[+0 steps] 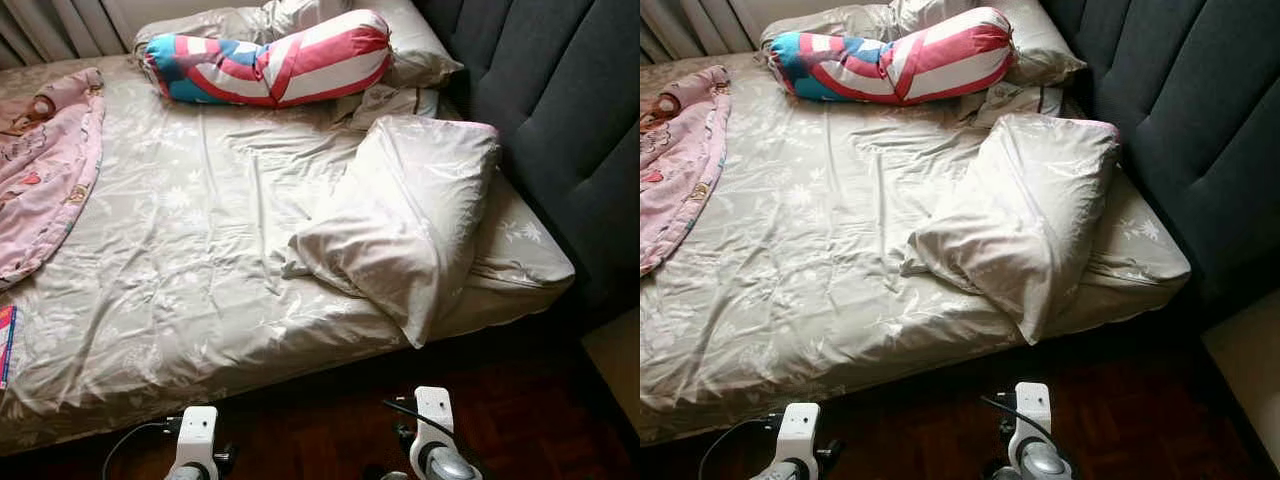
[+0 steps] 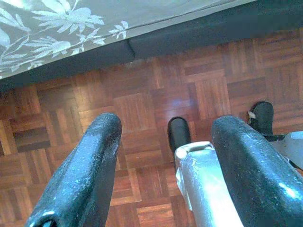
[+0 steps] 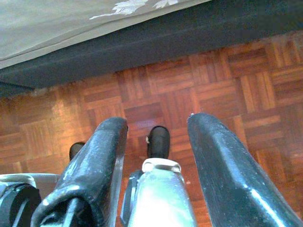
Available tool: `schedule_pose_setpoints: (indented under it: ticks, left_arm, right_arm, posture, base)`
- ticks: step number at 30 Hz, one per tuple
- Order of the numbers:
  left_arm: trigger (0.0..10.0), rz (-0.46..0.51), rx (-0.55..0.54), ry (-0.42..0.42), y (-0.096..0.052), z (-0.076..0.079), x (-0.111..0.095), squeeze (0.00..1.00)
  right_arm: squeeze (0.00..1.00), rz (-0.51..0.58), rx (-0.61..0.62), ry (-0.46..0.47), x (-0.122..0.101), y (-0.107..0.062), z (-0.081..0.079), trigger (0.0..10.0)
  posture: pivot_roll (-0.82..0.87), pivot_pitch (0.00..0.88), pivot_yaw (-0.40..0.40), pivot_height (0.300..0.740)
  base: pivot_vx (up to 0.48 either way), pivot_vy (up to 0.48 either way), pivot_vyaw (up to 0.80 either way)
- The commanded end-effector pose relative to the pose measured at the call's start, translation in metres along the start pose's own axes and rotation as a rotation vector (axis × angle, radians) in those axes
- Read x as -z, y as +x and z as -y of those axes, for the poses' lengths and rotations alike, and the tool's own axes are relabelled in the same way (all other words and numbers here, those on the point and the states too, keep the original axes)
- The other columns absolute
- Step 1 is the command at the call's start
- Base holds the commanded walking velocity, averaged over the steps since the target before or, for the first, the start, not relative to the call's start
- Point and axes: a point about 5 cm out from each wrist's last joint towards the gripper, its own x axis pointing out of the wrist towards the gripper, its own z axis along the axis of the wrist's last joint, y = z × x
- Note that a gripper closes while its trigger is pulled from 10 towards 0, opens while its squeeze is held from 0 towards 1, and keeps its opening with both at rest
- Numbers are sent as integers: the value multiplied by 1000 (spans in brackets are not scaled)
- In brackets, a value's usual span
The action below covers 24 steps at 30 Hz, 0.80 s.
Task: Clean up the room
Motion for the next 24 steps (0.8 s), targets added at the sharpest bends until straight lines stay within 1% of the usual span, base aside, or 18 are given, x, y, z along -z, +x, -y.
schedule_pose_setpoints:
  ticks: [1, 24]
  left_arm:
    - [10000, -51, -2, -10, -3, -1, 14, 0]
    - [10000, -51, -1, -12, -3, 0, 14, 0]
  right_arm:
    - [0, -31, -1, 3, 10, -2, -1, 10000]
    - [0, -30, -4, -2, 9, -1, 0, 10000]
  posture:
    - [59, 223, 12, 740]
    - [60, 223, 10, 740]
  base:
    - [247, 0, 0]
    - [256, 0, 0]
